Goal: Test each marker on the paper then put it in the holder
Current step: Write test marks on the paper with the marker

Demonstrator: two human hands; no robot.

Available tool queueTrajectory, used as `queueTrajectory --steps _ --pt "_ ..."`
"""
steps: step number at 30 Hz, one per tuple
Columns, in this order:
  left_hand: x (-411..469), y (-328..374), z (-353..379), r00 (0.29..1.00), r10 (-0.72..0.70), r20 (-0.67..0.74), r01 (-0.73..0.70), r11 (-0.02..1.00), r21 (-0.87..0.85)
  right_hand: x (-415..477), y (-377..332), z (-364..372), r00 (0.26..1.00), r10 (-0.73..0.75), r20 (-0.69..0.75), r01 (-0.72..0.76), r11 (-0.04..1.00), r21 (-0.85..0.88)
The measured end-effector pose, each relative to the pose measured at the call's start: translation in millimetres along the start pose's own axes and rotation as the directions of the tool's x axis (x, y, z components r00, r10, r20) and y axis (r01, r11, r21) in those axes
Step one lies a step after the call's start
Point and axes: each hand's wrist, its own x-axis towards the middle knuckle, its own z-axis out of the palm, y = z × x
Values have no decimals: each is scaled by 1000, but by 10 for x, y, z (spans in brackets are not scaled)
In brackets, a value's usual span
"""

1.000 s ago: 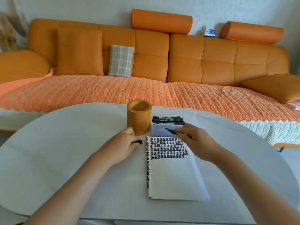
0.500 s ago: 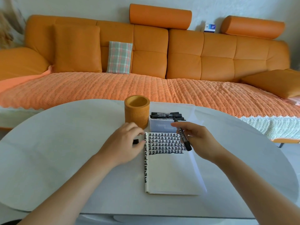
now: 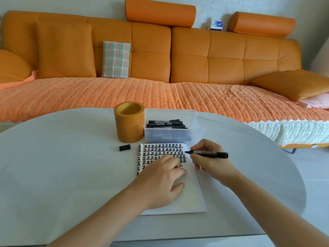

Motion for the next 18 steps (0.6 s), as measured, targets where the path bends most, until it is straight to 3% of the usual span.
queueTrajectory --steps 18 --pt "-41 16 -14 999 -48 18 48 999 -16 -17 125 76 998 -44 41 50 988 -145"
